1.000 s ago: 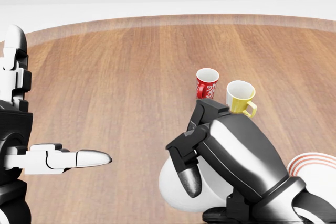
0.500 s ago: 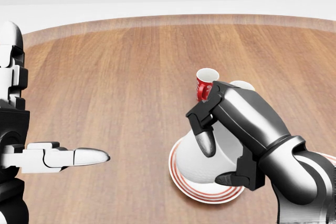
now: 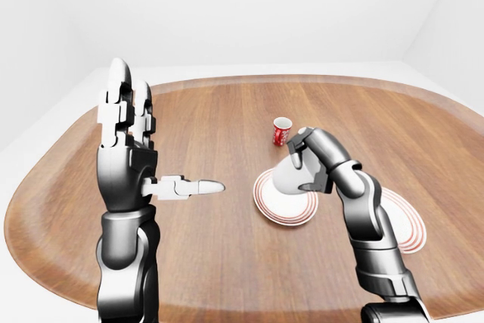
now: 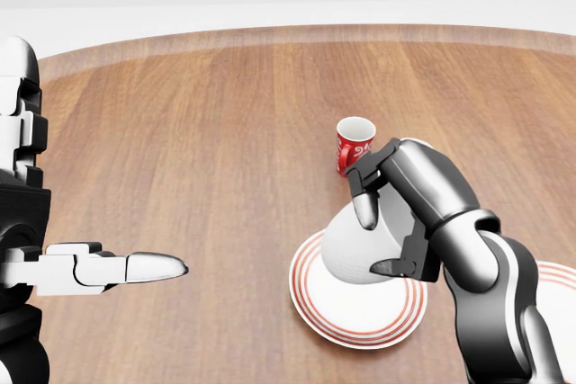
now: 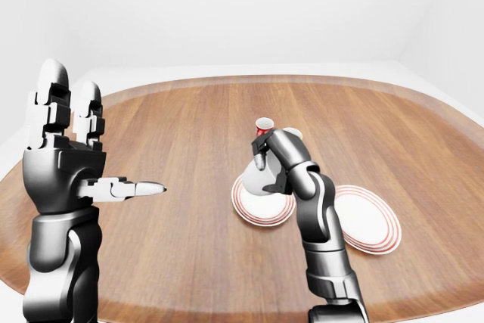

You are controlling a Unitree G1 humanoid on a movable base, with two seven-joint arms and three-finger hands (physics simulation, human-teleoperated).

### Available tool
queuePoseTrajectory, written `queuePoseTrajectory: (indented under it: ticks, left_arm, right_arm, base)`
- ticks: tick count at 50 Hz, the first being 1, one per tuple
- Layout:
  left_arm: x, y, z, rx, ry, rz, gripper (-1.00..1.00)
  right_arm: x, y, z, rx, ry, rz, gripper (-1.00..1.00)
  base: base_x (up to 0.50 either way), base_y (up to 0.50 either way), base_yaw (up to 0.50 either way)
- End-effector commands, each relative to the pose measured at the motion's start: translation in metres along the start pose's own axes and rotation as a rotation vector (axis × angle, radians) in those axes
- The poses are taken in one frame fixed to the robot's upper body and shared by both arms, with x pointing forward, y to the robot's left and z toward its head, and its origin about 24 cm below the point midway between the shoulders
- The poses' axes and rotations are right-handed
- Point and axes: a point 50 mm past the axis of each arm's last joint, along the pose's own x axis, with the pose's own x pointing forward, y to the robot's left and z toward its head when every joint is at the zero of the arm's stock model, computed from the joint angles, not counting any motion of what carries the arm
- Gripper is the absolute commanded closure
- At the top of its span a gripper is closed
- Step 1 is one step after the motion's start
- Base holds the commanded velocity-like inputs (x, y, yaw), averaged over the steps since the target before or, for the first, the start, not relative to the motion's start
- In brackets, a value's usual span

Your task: Put the white mug on the left plate.

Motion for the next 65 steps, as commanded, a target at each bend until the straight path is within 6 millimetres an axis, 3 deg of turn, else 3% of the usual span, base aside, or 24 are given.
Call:
queuePoseTrajectory:
  ticks: [1,22,41,58,65]
  left_arm:
    - [0.0,0.0,0.001,0.0,-0.002,0.0,-1.0]
    - [-0.001,-0.002,0.0,0.0,0.001,-0.005,-1.0]
    - [-0.001,-0.002,-0.001,0.001,0.008,-0.007,-1.0]
    - [-0.002,-0.002,-0.003,0.001,0.015,-0.008,-1.0]
    - [-0.002,-0.002,-0.002,0.001,0.014,-0.009,-1.0]
  right_arm:
    - [0.011,0.008,-0.011,-0.091,0.077,-0.037,1.0]
    - [0.037,0.054,-0.041,-0.229,0.233,0.033,1.0]
    - [0.052,0.059,-0.031,-0.284,0.175,0.072,1.0]
    - [0.056,0.069,-0.025,-0.399,0.101,0.244,1.0]
    - [0.06,0.059,-0.023,-0.367,0.111,0.292,1.0]
  base:
    - [0.0,0.0,0.0]
    - [0.0,0.0,0.0]
    - [0.0,0.0,0.0]
    - [0.0,0.0,0.0]
    - [0.0,0.0,0.0]
